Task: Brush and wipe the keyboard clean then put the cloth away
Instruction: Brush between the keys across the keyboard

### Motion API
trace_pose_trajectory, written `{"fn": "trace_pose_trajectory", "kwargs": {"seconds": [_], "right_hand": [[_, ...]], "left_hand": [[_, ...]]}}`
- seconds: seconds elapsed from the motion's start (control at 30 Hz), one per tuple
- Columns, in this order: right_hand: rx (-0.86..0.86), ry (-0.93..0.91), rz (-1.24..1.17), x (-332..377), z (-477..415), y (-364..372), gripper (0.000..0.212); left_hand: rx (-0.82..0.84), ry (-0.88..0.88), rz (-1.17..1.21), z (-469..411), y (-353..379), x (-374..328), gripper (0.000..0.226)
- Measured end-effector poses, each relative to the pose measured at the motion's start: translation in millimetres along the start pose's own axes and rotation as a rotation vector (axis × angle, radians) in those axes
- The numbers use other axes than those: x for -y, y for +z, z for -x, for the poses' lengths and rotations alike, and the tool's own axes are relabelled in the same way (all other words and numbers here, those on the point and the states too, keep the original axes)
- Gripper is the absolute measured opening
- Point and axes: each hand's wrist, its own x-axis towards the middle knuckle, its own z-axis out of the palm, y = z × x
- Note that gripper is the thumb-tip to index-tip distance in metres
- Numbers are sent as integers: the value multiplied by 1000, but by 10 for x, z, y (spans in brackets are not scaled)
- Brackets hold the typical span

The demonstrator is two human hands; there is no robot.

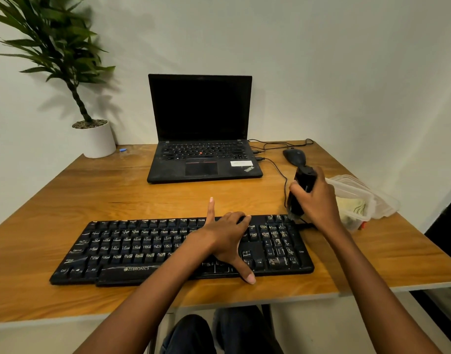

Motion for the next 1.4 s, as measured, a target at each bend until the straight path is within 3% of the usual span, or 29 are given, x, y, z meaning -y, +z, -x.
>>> {"fn": "trace_pose_trajectory", "kwargs": {"seconds": [0.2,0.33,0.43,0.6,0.73,0.83,1.0,1.4], "right_hand": [[98,-4,97,-12,142,96,31],[23,-7,19,53,11,34,32],[77,-24,-55,24,156,58,27],[4,-1,110,4,43,-19,31],[28,-17,-37,-17,160,28,29],[13,14,115,-40,83,-5,32],[-19,-31,-20,-45,157,47,32],[-3,-27,83,11,51,72,35]], "left_hand": [[0,-3,-5,-2,-4,1,126],[-6,3,3,6,0,4,125],[-4,3,4,5,-3,2,125],[-5,5,10,8,-7,-1,125],[0,7,3,10,5,4,126],[1,7,-3,10,-1,3,125],[3,11,7,8,-7,-5,125],[5,7,-2,7,-4,6,126]]}}
